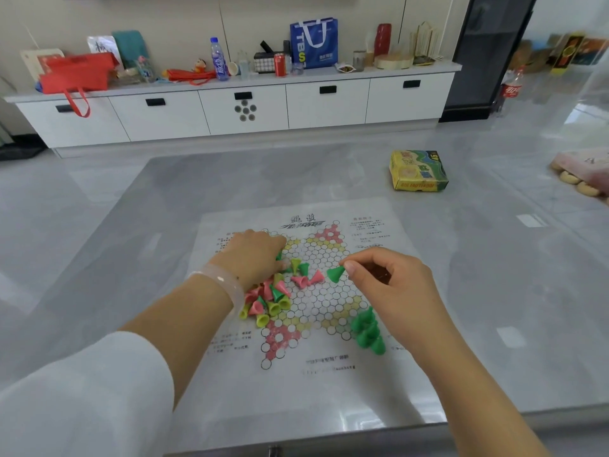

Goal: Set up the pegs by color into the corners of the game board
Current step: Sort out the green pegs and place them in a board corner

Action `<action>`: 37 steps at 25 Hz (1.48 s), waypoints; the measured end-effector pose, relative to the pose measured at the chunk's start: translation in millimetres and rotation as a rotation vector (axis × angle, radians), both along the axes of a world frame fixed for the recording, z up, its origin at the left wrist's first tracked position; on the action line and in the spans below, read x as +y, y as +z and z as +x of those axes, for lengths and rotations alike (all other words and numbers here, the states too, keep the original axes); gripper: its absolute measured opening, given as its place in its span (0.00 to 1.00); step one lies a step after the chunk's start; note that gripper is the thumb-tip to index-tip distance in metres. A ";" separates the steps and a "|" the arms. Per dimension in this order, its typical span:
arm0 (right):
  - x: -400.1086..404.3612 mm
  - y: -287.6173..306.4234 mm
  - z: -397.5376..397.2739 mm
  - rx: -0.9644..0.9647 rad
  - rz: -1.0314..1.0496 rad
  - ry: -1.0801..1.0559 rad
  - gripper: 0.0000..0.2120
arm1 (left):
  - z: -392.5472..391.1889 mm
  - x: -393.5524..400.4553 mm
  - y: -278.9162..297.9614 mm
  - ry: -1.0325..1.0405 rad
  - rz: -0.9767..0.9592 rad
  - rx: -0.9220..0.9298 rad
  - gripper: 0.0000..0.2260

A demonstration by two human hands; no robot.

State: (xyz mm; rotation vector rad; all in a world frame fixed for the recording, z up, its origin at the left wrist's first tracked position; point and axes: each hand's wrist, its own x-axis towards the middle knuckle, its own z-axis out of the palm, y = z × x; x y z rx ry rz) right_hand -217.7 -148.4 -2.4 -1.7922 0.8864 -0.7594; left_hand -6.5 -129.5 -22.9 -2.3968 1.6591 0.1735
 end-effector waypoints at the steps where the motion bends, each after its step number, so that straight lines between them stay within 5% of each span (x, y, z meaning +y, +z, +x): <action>1: -1.2 0.1 -0.8 -0.002 0.007 -0.006 0.06 | 1.7 -2.2 -2.3 -0.016 0.043 -0.005 0.14; 12: -2.6 0.7 -4.8 -0.021 0.003 -0.011 0.07 | 12.7 3.8 -25.0 -0.189 -0.089 -0.047 0.08; 17: -4.5 -0.8 -5.1 -0.011 0.005 -0.022 0.08 | 22.4 9.1 -6.1 0.007 -0.264 0.258 0.01; 19: -4.1 -0.9 -4.3 -0.008 0.000 -0.022 0.07 | 19.4 19.0 3.3 0.159 -0.392 0.500 0.02; 24: -2.8 -0.5 -2.7 -0.007 -0.015 -0.020 0.07 | -22.0 76.3 15.6 0.504 -0.913 1.817 0.05; 27: -1.8 -2.4 -2.6 0.006 -0.031 -0.022 0.07 | -38.5 97.8 4.5 0.482 -1.012 2.127 0.05; 30: -0.2 -5.5 -4.5 0.023 -0.041 -0.020 0.07 | -39.2 98.4 -1.8 0.594 -1.029 2.189 0.14; 33: -6.0 -9.8 -7.3 0.044 -0.044 -0.040 0.06 | -40.0 90.1 -1.5 0.767 -1.011 2.143 0.05; 37: -15.5 -12.7 -12.8 0.081 -0.071 -0.043 0.06 | -46.6 80.8 -2.8 0.756 -0.903 1.829 0.06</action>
